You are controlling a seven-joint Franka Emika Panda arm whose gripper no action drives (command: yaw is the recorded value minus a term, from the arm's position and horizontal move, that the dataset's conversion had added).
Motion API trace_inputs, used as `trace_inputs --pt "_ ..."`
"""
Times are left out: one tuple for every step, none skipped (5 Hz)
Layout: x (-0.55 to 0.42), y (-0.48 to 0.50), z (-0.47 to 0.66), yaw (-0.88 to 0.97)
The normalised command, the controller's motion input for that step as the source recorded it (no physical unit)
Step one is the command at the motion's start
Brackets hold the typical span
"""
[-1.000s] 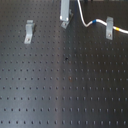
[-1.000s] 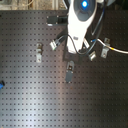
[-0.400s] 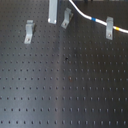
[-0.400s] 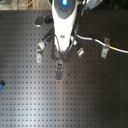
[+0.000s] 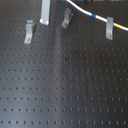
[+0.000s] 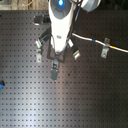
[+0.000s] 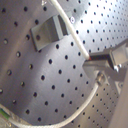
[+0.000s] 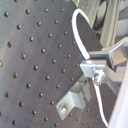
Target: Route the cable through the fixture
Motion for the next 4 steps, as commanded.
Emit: trace_inputs --pt "0.039 0.163 0.36 0.45" --pt "0.027 0.074 0.4 0.45" --pt "0.024 0.043 0.41 0.43" --pt "0.057 0.078 0.43 0.45"
